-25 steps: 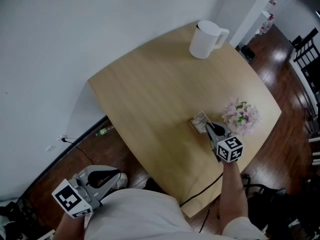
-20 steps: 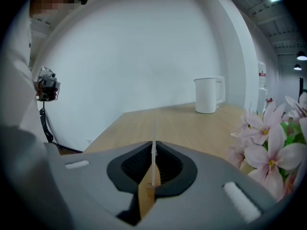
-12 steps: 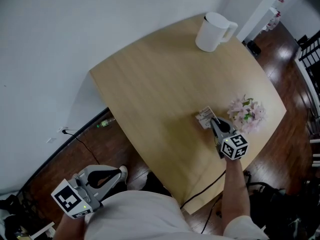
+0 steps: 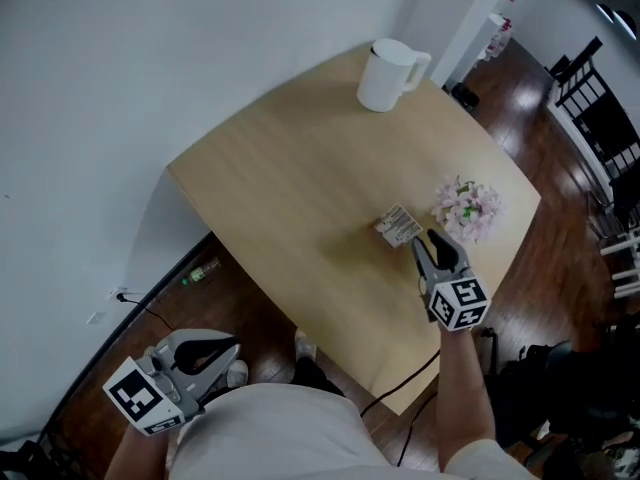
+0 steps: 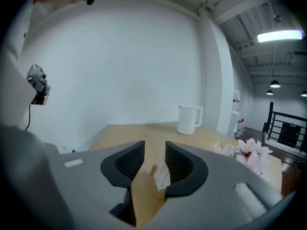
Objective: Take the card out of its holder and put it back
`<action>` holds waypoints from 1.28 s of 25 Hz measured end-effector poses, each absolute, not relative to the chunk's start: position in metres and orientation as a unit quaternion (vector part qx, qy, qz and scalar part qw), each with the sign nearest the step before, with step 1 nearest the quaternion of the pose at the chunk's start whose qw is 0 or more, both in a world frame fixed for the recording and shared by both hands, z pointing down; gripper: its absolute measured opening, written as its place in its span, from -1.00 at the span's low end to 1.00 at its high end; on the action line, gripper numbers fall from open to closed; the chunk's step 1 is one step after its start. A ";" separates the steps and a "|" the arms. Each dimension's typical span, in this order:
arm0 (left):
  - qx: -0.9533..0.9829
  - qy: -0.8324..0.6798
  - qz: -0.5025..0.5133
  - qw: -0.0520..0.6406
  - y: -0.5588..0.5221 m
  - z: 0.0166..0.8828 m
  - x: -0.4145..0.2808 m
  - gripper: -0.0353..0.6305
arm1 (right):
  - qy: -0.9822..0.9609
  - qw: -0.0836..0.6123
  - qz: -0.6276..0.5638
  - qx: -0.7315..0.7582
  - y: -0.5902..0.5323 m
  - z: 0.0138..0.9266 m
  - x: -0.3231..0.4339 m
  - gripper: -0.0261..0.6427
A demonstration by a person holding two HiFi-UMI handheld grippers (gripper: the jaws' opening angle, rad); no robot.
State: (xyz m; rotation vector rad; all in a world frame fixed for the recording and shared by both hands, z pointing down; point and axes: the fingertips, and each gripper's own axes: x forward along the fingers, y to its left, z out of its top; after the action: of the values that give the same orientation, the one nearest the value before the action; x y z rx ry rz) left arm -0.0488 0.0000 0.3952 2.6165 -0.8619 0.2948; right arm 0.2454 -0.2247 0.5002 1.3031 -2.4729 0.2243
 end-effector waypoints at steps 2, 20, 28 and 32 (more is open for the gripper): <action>0.935 -0.292 0.099 0.175 0.009 0.391 -0.063 -0.88 | -0.866 0.163 0.072 0.467 -0.192 0.481 0.229 -0.52; 0.966 -0.198 0.098 0.135 0.105 0.396 -0.196 -0.88 | -0.835 0.140 0.088 0.525 0.130 0.404 0.050 -0.50; 0.978 -0.139 0.096 0.120 0.148 0.387 -0.180 -0.88 | -0.827 0.151 0.092 0.533 0.203 0.398 0.019 -0.52; 0.982 -0.118 0.091 0.114 0.168 0.383 -0.171 -0.88 | -0.822 0.152 0.088 0.541 0.233 0.390 0.017 -0.52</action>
State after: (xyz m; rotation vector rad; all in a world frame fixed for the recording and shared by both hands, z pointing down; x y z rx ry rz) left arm -0.1708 0.1682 0.3826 2.8798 -0.3458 0.2671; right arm 0.0174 0.2326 0.3902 1.5530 -2.3595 0.2529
